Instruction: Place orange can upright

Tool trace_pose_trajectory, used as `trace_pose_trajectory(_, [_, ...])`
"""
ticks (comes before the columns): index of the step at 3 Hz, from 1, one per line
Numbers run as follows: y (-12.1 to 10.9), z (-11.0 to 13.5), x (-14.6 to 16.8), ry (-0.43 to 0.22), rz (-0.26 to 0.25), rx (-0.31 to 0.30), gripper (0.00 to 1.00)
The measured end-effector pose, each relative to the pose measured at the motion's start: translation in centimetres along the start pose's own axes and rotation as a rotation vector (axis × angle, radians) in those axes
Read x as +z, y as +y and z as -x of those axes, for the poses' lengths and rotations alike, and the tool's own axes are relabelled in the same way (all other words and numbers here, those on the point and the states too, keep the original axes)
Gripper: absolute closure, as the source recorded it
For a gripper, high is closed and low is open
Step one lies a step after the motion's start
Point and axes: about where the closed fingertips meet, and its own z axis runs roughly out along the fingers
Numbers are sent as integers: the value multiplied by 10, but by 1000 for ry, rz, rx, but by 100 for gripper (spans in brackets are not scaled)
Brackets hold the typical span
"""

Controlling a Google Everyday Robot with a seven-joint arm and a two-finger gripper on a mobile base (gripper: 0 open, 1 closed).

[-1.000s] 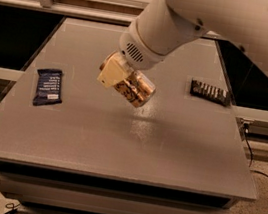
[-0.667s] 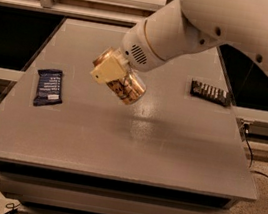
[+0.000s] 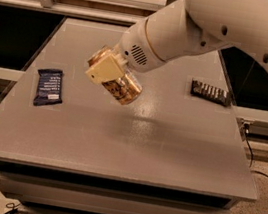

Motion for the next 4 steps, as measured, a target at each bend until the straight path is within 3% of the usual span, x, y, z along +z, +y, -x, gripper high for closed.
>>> trace_pose_trajectory(1, [4,7,8,-44,24,-15,100])
trace_pose_trajectory(2, [7,19,17,-143,55,-32,100])
trace_pose_trajectory(4, [14,46,31,-403,137,-54,100])
